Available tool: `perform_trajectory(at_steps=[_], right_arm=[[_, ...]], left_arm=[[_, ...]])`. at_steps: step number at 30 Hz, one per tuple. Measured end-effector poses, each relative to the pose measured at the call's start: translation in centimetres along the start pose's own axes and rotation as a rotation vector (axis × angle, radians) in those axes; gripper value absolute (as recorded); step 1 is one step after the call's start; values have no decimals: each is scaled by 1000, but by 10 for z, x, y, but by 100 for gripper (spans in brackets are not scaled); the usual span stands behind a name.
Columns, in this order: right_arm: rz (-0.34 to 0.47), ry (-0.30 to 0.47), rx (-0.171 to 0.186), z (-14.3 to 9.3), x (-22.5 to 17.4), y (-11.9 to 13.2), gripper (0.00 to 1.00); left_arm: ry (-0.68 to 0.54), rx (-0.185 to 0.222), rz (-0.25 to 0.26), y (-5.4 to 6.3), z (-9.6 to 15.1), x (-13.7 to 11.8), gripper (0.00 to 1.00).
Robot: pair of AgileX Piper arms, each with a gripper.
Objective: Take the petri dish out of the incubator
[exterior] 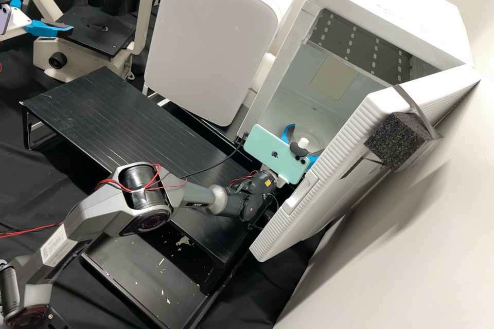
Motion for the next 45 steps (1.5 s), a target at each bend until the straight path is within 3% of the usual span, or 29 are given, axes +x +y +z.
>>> perform_trajectory(at_steps=[23,33,45], right_arm=[[-7,3,27,5,-2,-1,0],[20,65,108,-4,-56,-9,0],[74,146,179,-15,-135,-17,0]], left_arm=[[0,0,0,0,0,0,100],[0,0,0,0,0,0,100],[0,0,0,0,0,0,100]])
